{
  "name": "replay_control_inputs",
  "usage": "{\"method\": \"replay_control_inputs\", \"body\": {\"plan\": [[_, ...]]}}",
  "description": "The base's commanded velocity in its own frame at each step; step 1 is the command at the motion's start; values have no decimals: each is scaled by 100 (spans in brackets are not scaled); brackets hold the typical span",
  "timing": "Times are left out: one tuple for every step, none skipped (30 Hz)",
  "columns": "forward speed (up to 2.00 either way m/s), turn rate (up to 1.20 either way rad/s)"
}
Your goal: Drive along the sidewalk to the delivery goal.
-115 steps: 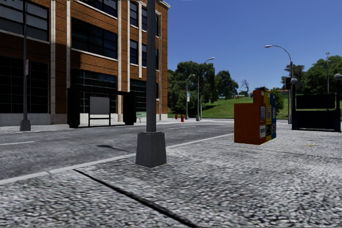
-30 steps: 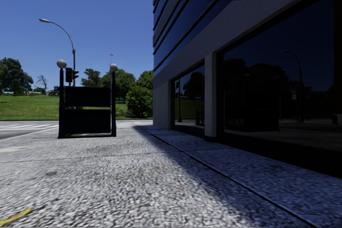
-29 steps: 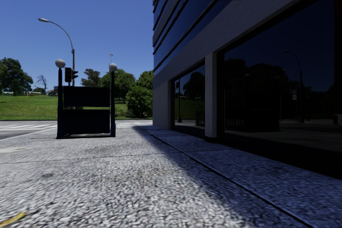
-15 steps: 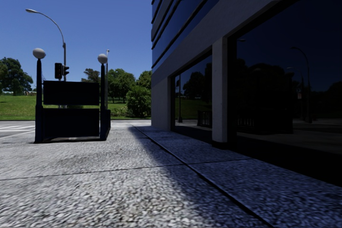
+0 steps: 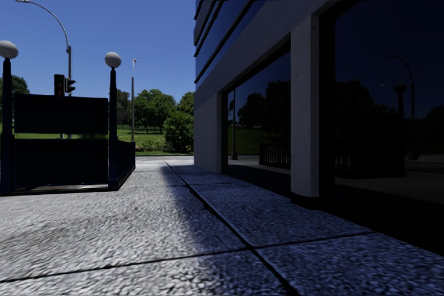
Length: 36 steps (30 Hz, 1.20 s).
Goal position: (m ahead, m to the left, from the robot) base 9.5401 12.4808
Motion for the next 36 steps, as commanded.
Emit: {"method": "replay_control_inputs", "body": {"plan": [[200, 2], [200, 6], [200, 16], [200, 16], [200, 19], [200, 24], [200, 25], [200, 25], [200, 27], [200, 28], [200, 31], [200, 31], [200, 33], [200, 33], [200, 34], [200, 34], [200, 34], [200, 36], [200, 37], [200, 37], [200, 37], [200, 37], [200, 37], [200, 37], [200, 34], [200, 24], [200, 23], [200, 23], [200, 25], [200, 25], [200, 26], [200, 26], [200, 26], [200, 27], [200, 30], [200, 30]]}}
